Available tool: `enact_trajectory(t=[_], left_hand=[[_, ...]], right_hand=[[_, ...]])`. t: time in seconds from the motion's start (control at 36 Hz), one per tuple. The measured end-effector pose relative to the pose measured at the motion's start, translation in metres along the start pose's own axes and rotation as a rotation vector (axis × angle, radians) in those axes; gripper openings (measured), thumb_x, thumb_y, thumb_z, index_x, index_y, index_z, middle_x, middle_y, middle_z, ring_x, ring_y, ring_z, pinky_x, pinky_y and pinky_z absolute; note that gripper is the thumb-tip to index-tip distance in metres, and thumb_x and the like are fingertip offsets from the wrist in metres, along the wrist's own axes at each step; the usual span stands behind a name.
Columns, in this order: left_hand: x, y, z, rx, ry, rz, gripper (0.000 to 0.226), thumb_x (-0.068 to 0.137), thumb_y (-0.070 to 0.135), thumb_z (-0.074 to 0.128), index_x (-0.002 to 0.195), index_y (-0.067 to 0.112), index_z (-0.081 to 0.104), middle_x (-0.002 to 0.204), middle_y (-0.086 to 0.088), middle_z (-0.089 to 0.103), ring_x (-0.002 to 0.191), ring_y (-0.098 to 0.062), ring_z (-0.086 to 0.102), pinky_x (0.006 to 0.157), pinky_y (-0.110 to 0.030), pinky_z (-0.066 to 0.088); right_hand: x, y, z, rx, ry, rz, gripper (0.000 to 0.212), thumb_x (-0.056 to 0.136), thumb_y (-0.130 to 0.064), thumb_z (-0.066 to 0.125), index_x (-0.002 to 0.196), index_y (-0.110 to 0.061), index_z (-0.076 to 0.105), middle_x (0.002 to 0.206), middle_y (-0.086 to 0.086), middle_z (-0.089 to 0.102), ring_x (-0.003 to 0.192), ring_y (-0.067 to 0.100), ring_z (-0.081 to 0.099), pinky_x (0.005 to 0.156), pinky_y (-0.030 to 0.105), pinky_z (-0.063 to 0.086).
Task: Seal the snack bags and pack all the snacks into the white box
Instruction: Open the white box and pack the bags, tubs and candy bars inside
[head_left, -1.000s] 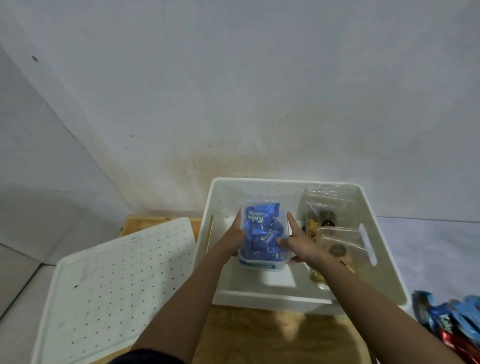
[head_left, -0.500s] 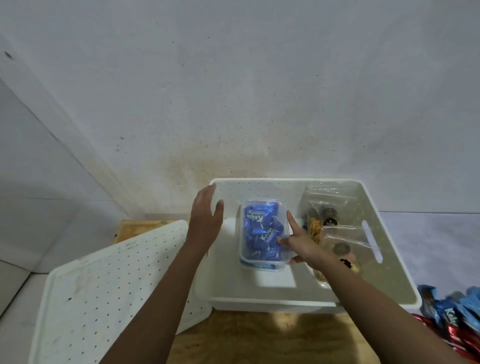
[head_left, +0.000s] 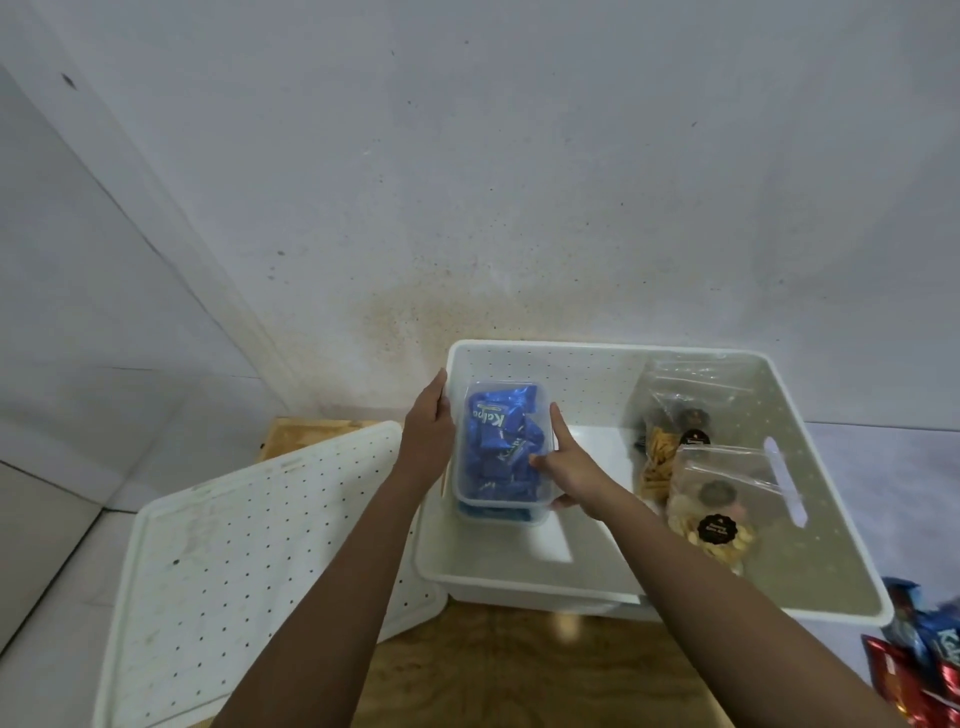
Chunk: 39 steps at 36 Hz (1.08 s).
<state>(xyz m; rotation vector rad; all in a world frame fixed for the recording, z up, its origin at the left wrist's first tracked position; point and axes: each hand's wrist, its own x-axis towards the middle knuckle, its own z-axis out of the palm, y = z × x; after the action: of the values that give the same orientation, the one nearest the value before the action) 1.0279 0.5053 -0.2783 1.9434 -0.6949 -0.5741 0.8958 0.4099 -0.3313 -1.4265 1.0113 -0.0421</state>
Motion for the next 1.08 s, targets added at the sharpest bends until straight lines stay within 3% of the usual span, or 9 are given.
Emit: enact_trajectory(t=[0.17,0.28,0.42,0.47,0.61,0.83,0.92,1.0,1.08], left_hand=[[0.001,-0.006,0.000,0.077,0.007,0.033,0.035,0.101,0.016,0.032,0.132,0.015,0.046,0.129,-0.007,0.056,0.108,-0.014,0.052,0.092,-0.028,0.042],[-0.006,0.005,0.005,0.185,0.129,0.156,0.039,0.099,0.012,0.036,0.137,0.008,0.040,0.144,-0.009,0.042,0.130,-0.019,0.040,0.106,-0.030,0.030],[-0.025,0.057,0.046,0.059,0.084,0.283,0.037,0.100,0.016,0.038,0.135,0.007,0.043,0.142,-0.011,0.044,0.132,-0.025,0.040,0.114,-0.037,0.030],[-0.037,0.085,0.075,0.003,0.053,0.349,0.034,0.098,0.010,0.040,0.131,0.002,0.048,0.139,-0.014,0.047,0.131,-0.026,0.041,0.111,-0.024,0.025],[-0.089,0.138,0.164,-0.113,-0.172,0.476,0.035,0.099,0.015,0.040,0.132,0.009,0.048,0.139,-0.007,0.048,0.132,-0.018,0.040,0.113,-0.028,0.027],[-0.205,0.132,0.292,0.073,-0.643,0.694,0.044,0.100,0.028,0.035,0.143,0.020,0.031,0.151,0.002,0.031,0.140,-0.008,0.022,0.111,-0.016,0.013],[-0.230,0.090,0.320,0.142,-0.692,0.692,0.051,0.098,0.037,0.036,0.144,0.016,0.030,0.151,-0.002,0.031,0.140,-0.008,0.020,0.118,-0.030,0.018],[-0.246,0.024,0.341,0.323,-0.631,0.817,0.068,0.091,0.051,0.042,0.144,0.010,0.028,0.149,-0.010,0.035,0.140,-0.016,0.023,0.111,-0.050,0.031],[-0.266,-0.024,0.349,0.652,-0.654,0.708,0.088,0.081,0.073,0.032,0.147,0.033,-0.010,0.158,-0.001,0.001,0.144,-0.013,-0.014,0.114,-0.060,-0.003]], right_hand=[[-0.007,0.003,-0.011,-0.091,-0.014,-0.008,0.078,0.095,-0.028,0.051,0.146,-0.043,-0.007,0.137,0.010,0.049,0.110,0.029,0.058,0.083,0.044,0.055],[-0.033,-0.007,-0.035,-0.228,0.000,-0.129,0.074,0.095,-0.033,0.049,0.148,-0.036,-0.003,0.150,0.014,0.032,0.132,0.028,0.041,0.107,0.041,0.039],[-0.082,-0.011,-0.095,-0.119,0.201,-0.315,0.062,0.092,-0.019,0.055,0.145,-0.029,0.024,0.131,0.008,0.047,0.110,0.022,0.053,0.095,0.040,0.047],[-0.106,-0.004,-0.129,0.001,0.311,-0.371,0.055,0.091,-0.012,0.055,0.139,-0.026,0.034,0.120,0.007,0.051,0.102,0.021,0.055,0.088,0.039,0.050],[-0.169,0.050,-0.217,0.102,0.606,-0.399,0.045,0.091,-0.009,0.053,0.133,-0.021,0.041,0.107,0.005,0.057,0.097,0.022,0.057,0.076,0.034,0.054],[-0.254,0.199,-0.283,-0.017,0.897,-0.164,0.057,0.091,-0.025,0.058,0.140,-0.024,0.030,0.122,0.002,0.049,0.115,0.021,0.050,0.091,0.038,0.046],[-0.274,0.254,-0.281,-0.130,0.991,-0.071,0.070,0.086,-0.037,0.063,0.143,-0.016,0.029,0.136,0.013,0.045,0.128,0.028,0.041,0.100,0.031,0.033],[-0.290,0.310,-0.269,-0.343,0.988,0.004,0.094,0.074,-0.075,0.044,0.146,-0.018,0.023,0.149,0.015,0.027,0.139,0.031,0.023,0.112,0.045,0.025],[-0.294,0.347,-0.256,-0.569,0.892,0.069,0.101,0.066,-0.084,0.037,0.147,-0.034,0.004,0.158,0.003,0.000,0.146,0.024,0.000,0.111,0.061,0.010]])
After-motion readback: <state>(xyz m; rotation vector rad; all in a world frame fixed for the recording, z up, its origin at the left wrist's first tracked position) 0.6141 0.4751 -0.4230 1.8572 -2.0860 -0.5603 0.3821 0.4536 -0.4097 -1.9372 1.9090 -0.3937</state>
